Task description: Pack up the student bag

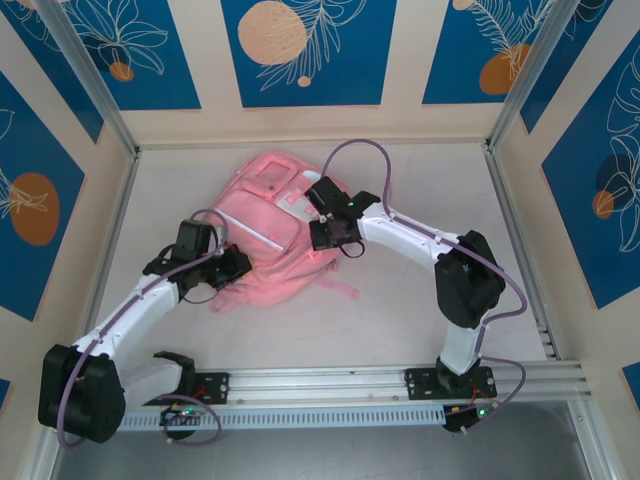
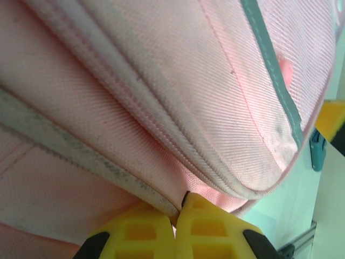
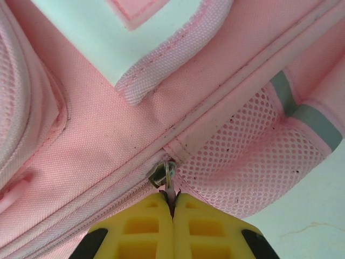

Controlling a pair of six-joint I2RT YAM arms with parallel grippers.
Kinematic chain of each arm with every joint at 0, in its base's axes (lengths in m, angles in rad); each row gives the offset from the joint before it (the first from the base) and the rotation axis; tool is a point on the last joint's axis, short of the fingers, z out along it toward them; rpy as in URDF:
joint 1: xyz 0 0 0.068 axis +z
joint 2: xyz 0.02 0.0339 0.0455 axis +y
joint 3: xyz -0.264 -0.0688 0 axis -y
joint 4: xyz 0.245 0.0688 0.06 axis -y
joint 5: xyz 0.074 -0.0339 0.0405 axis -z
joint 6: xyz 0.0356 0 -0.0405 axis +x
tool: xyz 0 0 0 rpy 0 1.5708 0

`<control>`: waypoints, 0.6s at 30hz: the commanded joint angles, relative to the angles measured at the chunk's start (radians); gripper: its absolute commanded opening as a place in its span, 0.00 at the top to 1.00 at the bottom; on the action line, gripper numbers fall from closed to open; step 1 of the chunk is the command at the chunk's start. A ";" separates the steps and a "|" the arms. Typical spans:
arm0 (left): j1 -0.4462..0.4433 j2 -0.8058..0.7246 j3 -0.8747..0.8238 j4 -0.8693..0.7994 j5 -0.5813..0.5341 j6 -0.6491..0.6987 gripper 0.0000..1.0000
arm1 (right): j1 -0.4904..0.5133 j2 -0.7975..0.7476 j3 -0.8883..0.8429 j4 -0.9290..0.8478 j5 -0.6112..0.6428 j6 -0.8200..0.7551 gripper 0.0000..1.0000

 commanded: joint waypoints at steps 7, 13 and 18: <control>-0.018 -0.035 0.149 -0.258 0.027 0.182 0.56 | -0.104 -0.173 -0.029 0.008 -0.146 -0.145 0.59; -0.018 -0.006 0.264 -0.296 -0.066 0.229 0.47 | -0.086 -0.285 -0.161 0.179 -0.384 -0.101 0.32; -0.016 0.088 0.343 -0.289 -0.245 0.229 0.38 | -0.033 -0.220 -0.160 0.281 -0.438 -0.038 0.17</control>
